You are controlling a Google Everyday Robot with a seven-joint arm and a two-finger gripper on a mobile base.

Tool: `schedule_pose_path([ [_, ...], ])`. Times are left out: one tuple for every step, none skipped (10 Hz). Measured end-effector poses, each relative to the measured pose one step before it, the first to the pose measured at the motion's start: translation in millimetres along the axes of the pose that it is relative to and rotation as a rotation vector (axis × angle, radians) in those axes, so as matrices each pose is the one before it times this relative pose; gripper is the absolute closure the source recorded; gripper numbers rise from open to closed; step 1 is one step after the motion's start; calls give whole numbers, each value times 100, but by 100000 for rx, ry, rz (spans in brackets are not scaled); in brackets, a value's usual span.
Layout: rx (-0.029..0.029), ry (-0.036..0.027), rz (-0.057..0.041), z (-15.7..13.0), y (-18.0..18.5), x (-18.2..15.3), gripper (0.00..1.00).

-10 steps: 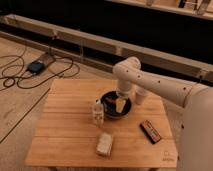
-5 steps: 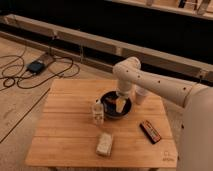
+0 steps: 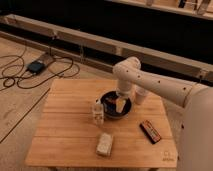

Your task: Place the bottle in the ceramic bowl

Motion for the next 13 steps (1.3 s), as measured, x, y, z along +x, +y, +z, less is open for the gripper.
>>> schedule_pose_path([
  [-2, 1, -1, -1, 0, 0, 34],
  [1, -3, 0, 2, 0, -2, 34],
  [0, 6, 1, -2, 0, 2, 34],
  [-1, -4, -5, 2, 0, -1, 34],
  [-3, 0, 8, -3, 2, -4, 34],
  [9, 0, -4, 3, -3, 4, 34],
  [21, -13, -3, -20, 4, 10, 34],
  [-52, -252, -1108, -336, -164, -16, 34],
  [-394, 11, -2385, -717, -405, 171, 34],
  [-838, 36, -3512, -838, -693, 274, 34],
  [-826, -117, -3745, -741, -895, 388, 34],
  [-1000, 100, -4299, -922, -1132, 571, 34],
  [-847, 226, -3063, -542, -860, 468, 34],
])
